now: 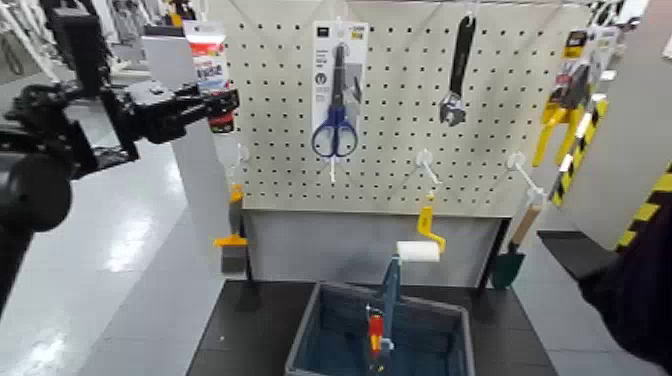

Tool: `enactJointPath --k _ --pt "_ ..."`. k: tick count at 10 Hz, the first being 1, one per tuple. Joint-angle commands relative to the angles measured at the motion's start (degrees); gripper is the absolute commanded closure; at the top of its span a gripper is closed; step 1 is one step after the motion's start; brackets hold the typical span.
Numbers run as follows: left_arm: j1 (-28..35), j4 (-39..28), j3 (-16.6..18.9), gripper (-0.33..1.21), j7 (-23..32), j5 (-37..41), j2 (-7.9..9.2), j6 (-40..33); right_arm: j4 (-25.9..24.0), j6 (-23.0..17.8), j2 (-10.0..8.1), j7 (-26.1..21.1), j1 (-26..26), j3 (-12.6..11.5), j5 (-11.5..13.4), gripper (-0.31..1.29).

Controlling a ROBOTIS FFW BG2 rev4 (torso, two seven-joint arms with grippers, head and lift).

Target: Put the red glue tube into the crate.

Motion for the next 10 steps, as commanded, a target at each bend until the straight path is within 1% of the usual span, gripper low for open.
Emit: enactJointPath --k 1,7,8,10 --pt "-0.4 -0.1 0.1 1.16 -0.9 -0.4 0.18 0.2 -0.1 0.0 7.12 0.0 0.0 0.0 0.0 0.17" --pt "-0.4 -0.8 1.1 1.15 -0.8 -0.3 0.09 0.1 -0.1 0.0 7.12 0.0 0.0 0.0 0.0 0.17" --pt "-0.6 -2.1 1.1 1.15 -0.6 0.4 0.0 0.2 -0.1 0.0 7.12 0.0 0.0 0.0 0.0 0.17" --pt "-1.3 -7.0 -0.2 1.15 0.6 4.0 0.0 1.6 -0.1 0.0 7.12 0.0 0.0 0.0 0.0 0.17"
